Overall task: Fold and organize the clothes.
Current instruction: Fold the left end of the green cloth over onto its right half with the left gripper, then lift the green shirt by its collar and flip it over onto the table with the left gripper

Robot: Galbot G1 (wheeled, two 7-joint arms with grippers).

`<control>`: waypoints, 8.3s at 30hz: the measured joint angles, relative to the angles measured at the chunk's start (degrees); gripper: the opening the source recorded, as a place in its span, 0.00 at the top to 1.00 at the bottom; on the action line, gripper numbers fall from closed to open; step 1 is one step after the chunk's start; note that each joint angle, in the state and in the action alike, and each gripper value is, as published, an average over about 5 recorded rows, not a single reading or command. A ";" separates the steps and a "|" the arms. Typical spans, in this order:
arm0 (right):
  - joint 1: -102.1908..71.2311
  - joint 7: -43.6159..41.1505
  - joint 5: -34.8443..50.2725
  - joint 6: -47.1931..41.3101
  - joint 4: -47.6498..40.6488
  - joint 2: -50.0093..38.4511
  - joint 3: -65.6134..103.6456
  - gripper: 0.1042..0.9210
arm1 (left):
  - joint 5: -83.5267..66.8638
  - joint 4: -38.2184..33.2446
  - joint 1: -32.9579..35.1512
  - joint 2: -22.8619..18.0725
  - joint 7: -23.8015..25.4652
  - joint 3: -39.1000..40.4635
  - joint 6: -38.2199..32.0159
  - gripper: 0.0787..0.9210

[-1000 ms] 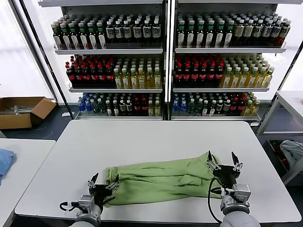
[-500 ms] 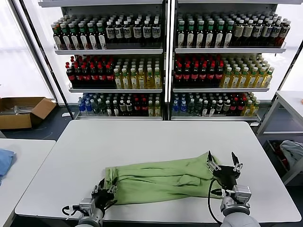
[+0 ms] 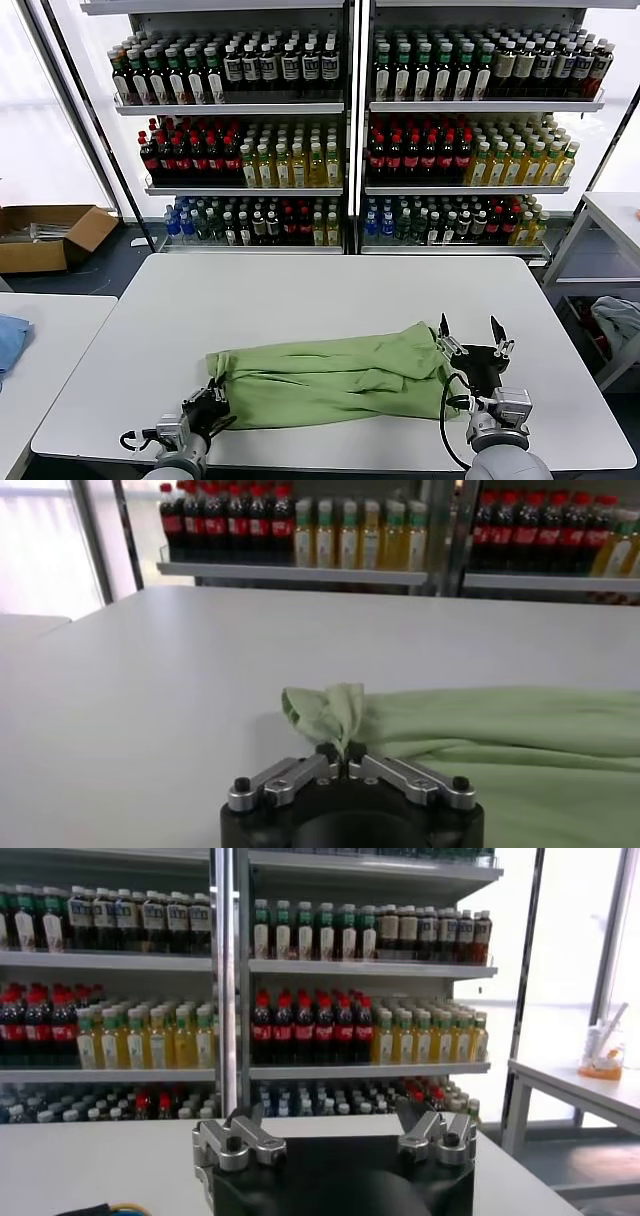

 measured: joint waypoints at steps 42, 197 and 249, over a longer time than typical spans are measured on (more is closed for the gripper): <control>-4.04 0.35 -1.20 -0.50 4.10 1.71 2.91 0.12 | 6.24 -5.63 -3.68 8.60 3.10 2.83 2.88 0.98; -6.08 -1.18 -3.80 1.37 2.66 3.86 -0.84 0.12 | -16.69 10.95 -9.92 10.70 9.08 -3.11 4.46 0.59; -5.35 -0.25 -4.12 1.00 1.45 4.44 0.19 0.12 | -7.02 -5.15 -8.63 17.98 5.20 -2.27 3.73 0.97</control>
